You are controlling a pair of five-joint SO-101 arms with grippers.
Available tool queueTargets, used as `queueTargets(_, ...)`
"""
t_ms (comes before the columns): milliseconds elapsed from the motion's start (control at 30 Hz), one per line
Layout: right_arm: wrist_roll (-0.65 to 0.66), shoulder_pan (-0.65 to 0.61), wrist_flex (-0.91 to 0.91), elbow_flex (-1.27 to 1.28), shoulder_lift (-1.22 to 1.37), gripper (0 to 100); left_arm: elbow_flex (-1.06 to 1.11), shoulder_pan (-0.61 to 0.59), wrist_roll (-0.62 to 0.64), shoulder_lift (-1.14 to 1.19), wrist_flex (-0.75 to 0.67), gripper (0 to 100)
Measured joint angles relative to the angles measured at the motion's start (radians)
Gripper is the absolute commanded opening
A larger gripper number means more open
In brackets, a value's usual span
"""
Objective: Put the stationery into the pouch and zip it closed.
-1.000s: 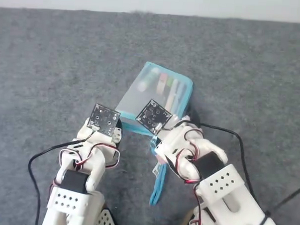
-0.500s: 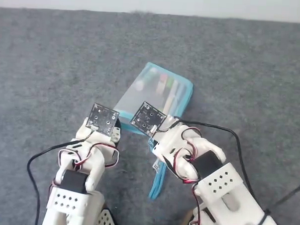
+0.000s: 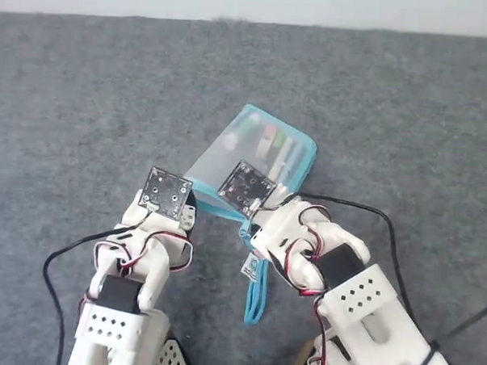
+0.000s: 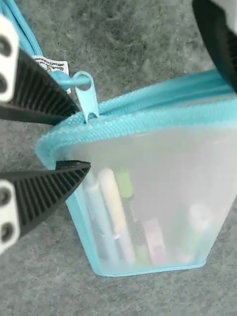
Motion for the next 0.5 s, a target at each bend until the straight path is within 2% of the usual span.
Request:
queueTargets(167,-0.061,0.034,-0.014,-0.003,-0.002,0.6,-0.086,-0.077,0.000,0.000,0.055,17)
queueTargets(500,-0.138,0.103,-0.048,-0.054,0.081,0.6,-0.147,-0.163,0.074,0.000,0.091,17)
